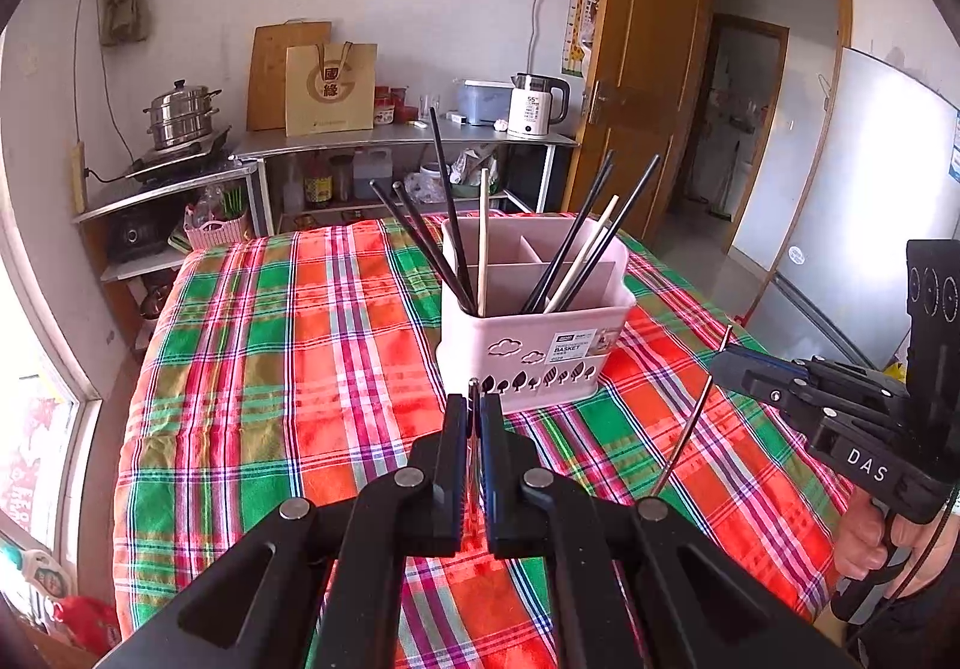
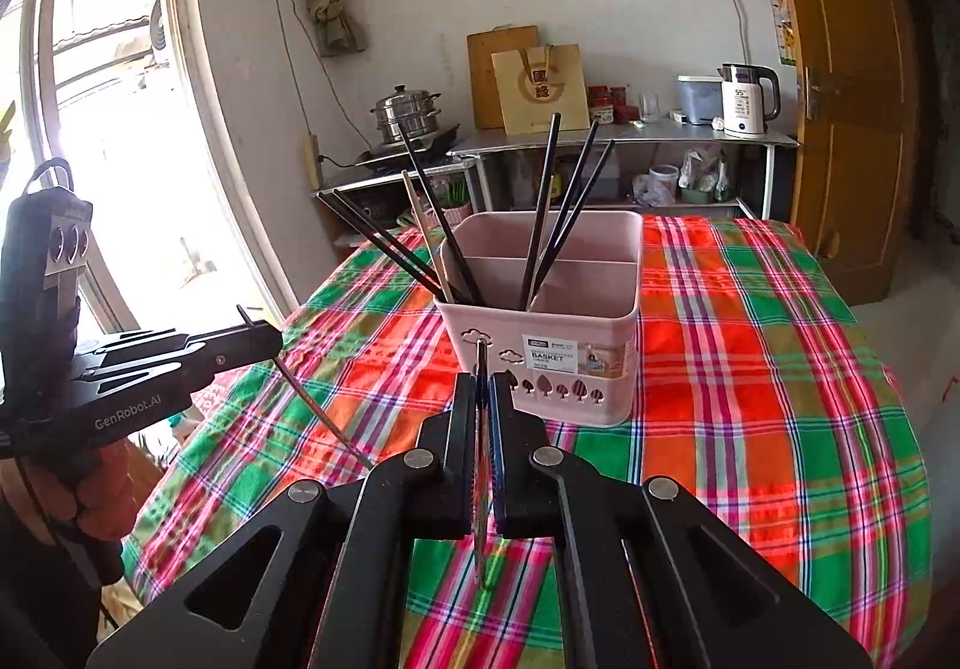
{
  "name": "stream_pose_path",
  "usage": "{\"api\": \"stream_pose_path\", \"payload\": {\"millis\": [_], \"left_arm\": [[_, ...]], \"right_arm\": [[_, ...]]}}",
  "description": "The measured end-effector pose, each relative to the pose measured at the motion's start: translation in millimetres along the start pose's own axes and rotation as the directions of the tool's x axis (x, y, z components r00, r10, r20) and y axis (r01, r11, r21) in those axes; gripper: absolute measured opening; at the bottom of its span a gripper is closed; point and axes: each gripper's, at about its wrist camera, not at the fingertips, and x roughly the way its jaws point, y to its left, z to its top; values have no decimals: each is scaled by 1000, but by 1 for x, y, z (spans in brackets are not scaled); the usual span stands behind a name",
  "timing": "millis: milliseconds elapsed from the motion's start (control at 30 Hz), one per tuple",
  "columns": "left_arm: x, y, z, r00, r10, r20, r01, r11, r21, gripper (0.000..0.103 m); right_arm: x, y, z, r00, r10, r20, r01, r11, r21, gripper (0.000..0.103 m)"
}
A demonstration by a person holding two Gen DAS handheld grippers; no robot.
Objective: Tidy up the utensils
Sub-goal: 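Lift the left tool's silver chopstick over the basket while the right tool carries its own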
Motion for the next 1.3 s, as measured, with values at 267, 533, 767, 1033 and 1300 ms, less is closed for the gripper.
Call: {"api": "stream_pose_path", "payload": {"millis": [267,533,767,1033,1300], "left_arm": [[-4,-3,0,1000,-2,0,2,1000,4,4],[-7,-7,1,1000,-16,1,16,1000,0,4],[-10,-10,8,999,-42,8,42,999,-17,4],[-14,-15,37,997,-65,38,66,998,-24,4],[-16,-21,82,994,-65,84,67,998,-15,4]], "right_arm": [[-12,1,2,1000,11,28,-10,1000,-16,4],[-17,-2,3,999,11,37,-10,1000,-21,4],[-22,-7,7,999,9,50,-8,1000,-24,4],[-24,-11,27,996,11,84,-9,1000,-30,4],[-24,-5,61,990,25,142,-17,998,-60,4]]}}
